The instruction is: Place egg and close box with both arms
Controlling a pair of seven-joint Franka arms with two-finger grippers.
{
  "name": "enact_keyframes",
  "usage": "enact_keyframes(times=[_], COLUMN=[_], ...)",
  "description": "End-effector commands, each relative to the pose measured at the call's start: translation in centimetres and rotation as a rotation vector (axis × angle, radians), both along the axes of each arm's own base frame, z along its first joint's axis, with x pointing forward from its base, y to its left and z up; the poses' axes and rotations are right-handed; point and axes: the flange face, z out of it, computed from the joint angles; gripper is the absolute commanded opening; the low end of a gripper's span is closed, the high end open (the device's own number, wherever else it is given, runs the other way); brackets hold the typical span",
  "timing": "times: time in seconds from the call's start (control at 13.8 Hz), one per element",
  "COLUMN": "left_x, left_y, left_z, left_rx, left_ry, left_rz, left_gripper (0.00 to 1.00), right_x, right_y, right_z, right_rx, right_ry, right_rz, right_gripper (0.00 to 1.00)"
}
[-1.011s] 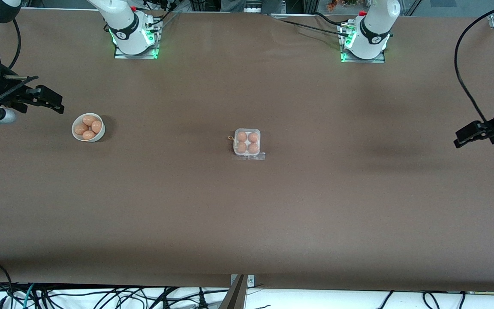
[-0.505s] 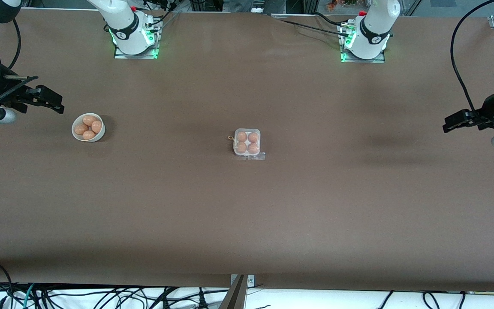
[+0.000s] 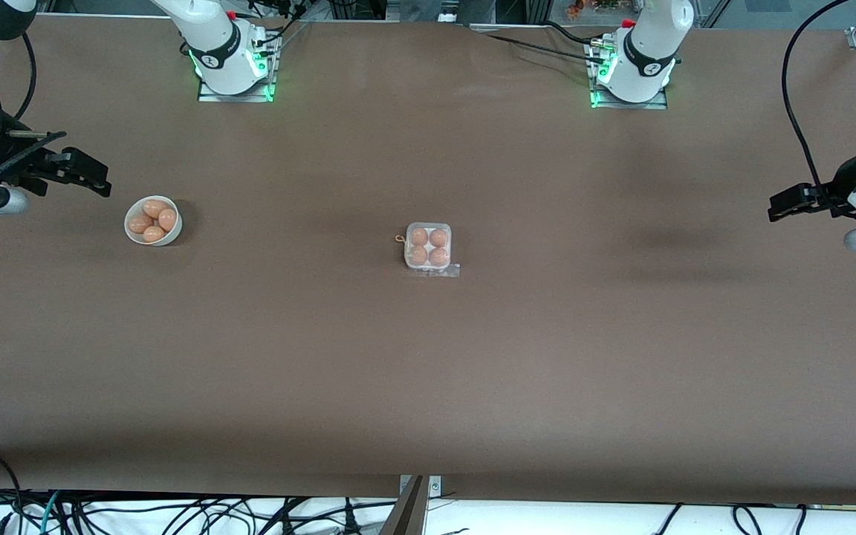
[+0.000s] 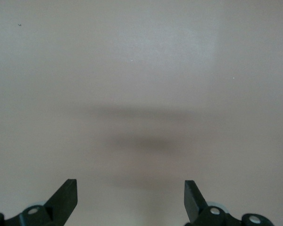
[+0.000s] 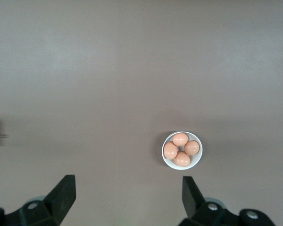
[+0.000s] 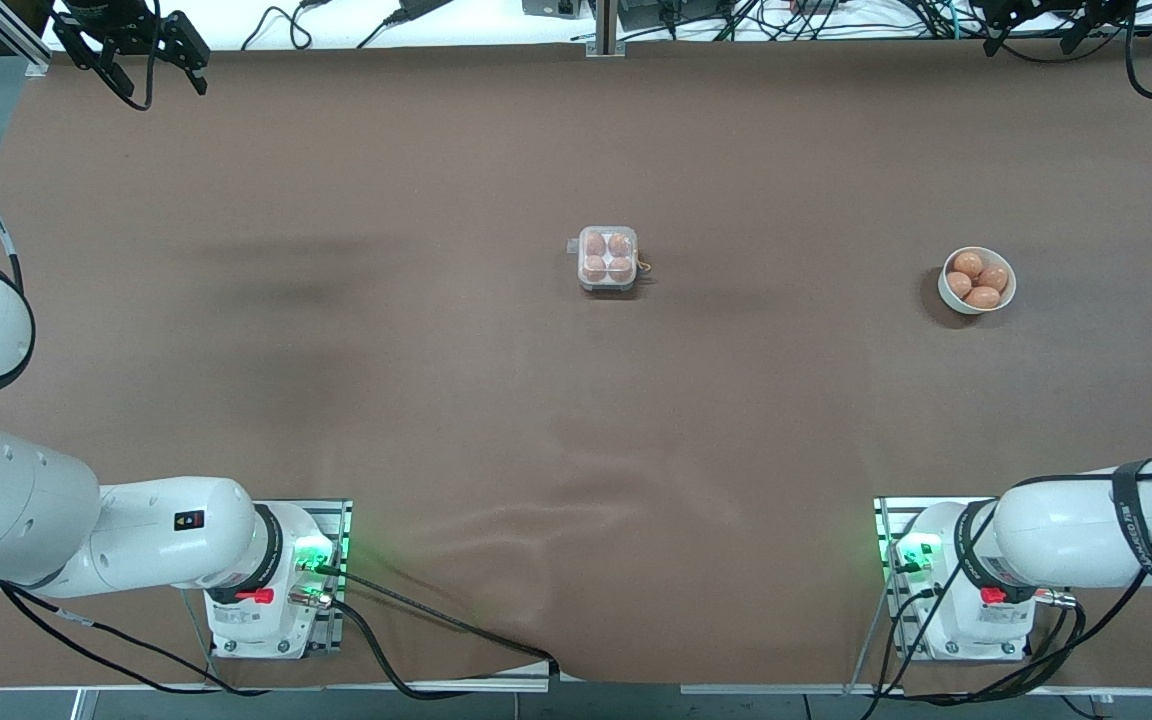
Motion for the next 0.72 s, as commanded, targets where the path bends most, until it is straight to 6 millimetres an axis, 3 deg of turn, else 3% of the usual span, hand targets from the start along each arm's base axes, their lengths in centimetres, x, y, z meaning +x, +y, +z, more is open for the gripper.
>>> enact_keyframes(times=[0.0, 0.65], left_x=[-0.2, -0.8], left_y=[0.0, -1.7], left_z=[0.8, 0.9], left_rx=[0.017, 0.001], left_ry=[0.005, 0.060], left_rz=[-0.031, -0.054], left_gripper=[1.00, 1.00], right_x=[-0.2, -0.2], right_y=[-0.2, -0.2], right_z=[0.3, 0.3], right_rx=[-0.012, -0.012], right_ry=[0.000, 0.002], right_rz=[-0.007, -0.009], right_gripper=[1.00, 1.00])
